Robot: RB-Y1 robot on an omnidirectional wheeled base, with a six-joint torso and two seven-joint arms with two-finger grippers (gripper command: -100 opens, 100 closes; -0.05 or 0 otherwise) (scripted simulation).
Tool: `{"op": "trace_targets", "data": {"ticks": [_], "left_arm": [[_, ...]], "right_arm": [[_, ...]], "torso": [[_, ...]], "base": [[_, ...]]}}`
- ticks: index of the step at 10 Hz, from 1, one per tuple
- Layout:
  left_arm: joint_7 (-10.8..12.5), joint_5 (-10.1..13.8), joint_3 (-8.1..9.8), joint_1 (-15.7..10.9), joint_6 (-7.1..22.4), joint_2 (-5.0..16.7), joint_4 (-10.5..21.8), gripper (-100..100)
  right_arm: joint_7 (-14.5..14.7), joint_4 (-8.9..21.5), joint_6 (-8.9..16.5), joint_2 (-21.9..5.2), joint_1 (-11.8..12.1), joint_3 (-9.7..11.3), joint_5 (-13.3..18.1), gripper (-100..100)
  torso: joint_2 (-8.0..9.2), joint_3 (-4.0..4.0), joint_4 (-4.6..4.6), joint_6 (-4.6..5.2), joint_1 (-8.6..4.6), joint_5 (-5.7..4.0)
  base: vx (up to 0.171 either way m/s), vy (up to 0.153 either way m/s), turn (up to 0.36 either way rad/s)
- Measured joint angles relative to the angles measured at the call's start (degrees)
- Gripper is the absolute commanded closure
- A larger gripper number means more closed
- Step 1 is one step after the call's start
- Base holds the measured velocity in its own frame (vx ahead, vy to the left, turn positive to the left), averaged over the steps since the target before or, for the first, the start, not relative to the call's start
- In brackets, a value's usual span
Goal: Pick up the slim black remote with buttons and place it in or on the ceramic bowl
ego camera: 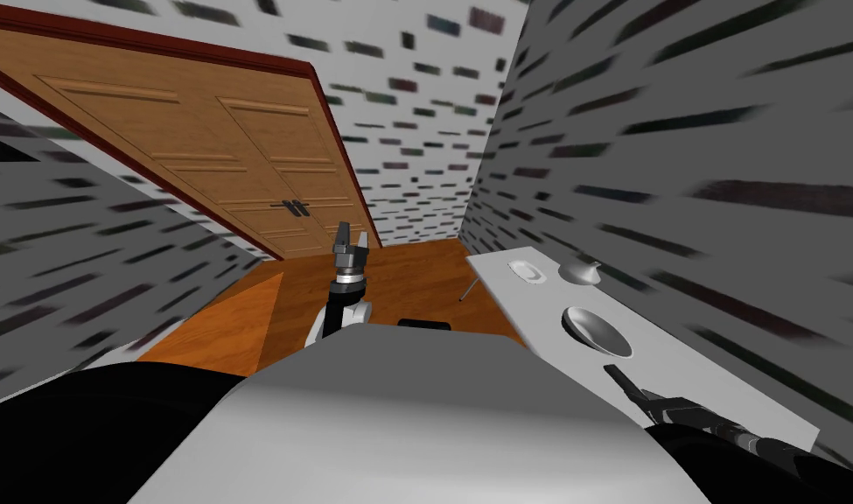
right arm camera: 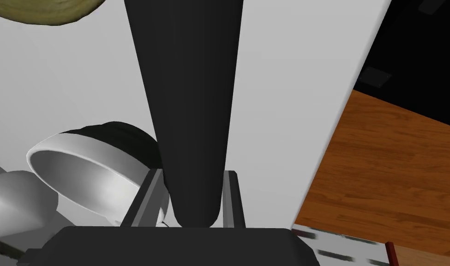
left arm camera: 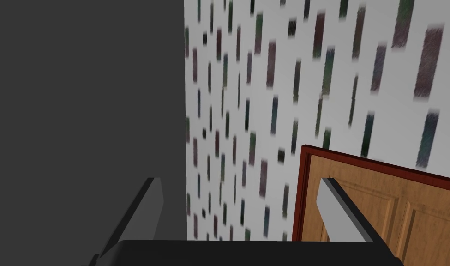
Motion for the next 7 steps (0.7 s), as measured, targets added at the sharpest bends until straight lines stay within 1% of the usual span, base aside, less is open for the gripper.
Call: {"op": "trace_targets", "data": {"ticks": [1,2,3,4,5,6,7], "left_arm": [[0.0,0.0,0.0,0.0,0.0,0.0,0.0,0],[0.0,0.0,0.0,0.0,0.0,0.0,0.0,0],[0.0,0.0,0.0,0.0,0.0,0.0,0.0,0],[0.0,0.0,0.0,0.0,0.0,0.01,0.0,0],[0.0,0.0,0.01,0.01,0.0,0.01,0.0,0],[0.0,0.0,0.01,0.01,0.0,0.01,0.0,0],[0.0,0.0,0.01,0.01,0.0,0.01,0.0,0]], "right_arm": [[-0.06,0.62,-0.98,-0.7,0.82,-0.27,-0.88,100],[-0.23,1.32,-2.1,-0.92,1.34,-0.04,-1.18,100],[-0.05,1.37,-2.75,-1.19,2.37,-0.41,-1.79,100],[0.44,1.37,-3.62,-1.0,3.71,-0.6,-2.17,100],[1.25,0.83,-4.43,-1.05,5.77,-1.24,-2.97,100],[0.75,1.97,-5.83,-0.39,5.22,0.14,-1.69,100],[1.01,2.09,-7.2,-0.02,6.95,0.07,-1.79,100]], "torso": [[0.0,0.0,0.0,-0.03,-0.09,-0.04],[-0.03,-0.02,-0.01,-0.03,-0.23,-0.08],[-0.14,-0.08,-0.04,-0.06,-0.25,-0.13],[-0.23,-0.14,-0.07,-0.07,-0.32,-0.14],[-0.28,-0.17,-0.09,-0.09,-0.46,-0.18],[-0.3,-0.19,-0.11,-0.1,-0.61,-0.21],[-0.38,-0.24,-0.13,-0.11,-0.61,-0.24]], "base": [[-0.082,-0.063,0.024],[-0.052,-0.058,0.011],[-0.028,-0.072,0.054],[-0.028,-0.114,0.048],[-0.024,-0.136,0.058],[-0.003,-0.13,0.069],[0.01,-0.137,0.074]]}}
